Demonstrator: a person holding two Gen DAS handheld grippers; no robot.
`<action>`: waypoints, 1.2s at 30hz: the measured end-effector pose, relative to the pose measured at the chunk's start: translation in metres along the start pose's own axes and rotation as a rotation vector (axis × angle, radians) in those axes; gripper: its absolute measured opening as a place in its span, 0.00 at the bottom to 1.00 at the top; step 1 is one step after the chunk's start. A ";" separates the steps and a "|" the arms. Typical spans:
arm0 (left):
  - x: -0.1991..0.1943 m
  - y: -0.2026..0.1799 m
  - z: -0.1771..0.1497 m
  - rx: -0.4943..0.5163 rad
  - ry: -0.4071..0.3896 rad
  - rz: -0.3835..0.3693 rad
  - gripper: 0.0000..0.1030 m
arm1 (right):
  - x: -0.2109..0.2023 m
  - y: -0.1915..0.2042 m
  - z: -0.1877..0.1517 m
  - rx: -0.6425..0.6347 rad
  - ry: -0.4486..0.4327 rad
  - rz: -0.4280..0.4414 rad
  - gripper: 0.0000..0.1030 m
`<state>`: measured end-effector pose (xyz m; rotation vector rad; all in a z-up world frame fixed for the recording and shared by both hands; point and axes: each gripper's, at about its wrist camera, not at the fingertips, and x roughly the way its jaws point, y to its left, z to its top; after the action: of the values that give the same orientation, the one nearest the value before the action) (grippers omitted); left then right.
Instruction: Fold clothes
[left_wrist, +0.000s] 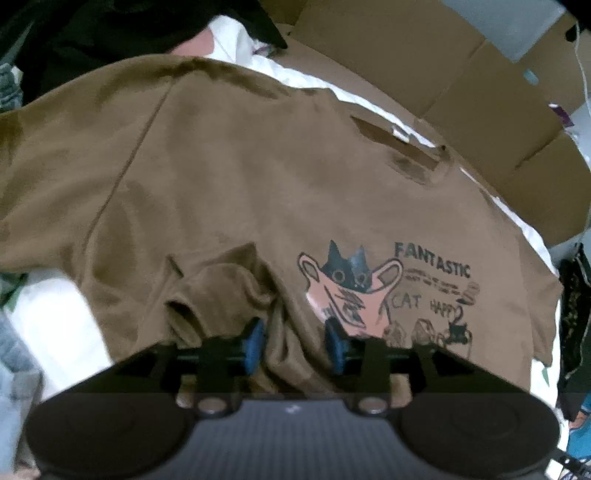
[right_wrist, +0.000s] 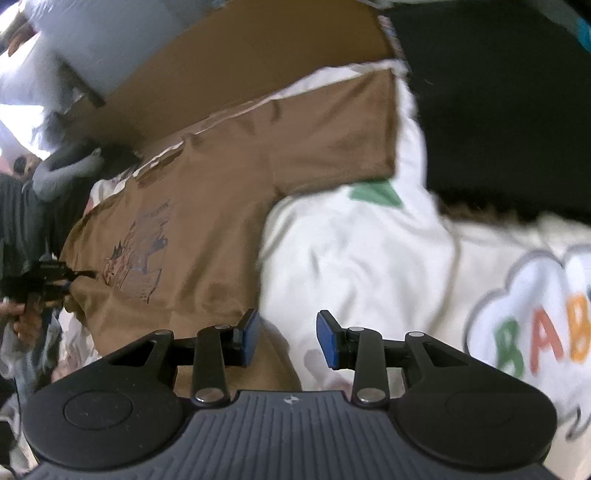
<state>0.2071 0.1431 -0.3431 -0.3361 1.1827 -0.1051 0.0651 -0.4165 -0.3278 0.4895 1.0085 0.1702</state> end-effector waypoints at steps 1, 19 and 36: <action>-0.006 0.001 -0.002 0.003 -0.004 -0.001 0.48 | -0.001 -0.004 -0.005 0.017 0.011 0.009 0.40; -0.069 0.033 -0.026 0.059 -0.047 0.092 0.68 | 0.021 0.007 -0.037 0.034 0.125 0.033 0.04; -0.068 0.057 -0.044 0.046 -0.032 0.136 0.68 | -0.013 0.006 0.005 0.058 -0.013 -0.016 0.03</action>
<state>0.1351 0.2051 -0.3148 -0.2157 1.1667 -0.0088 0.0631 -0.4175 -0.3126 0.5347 1.0069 0.1239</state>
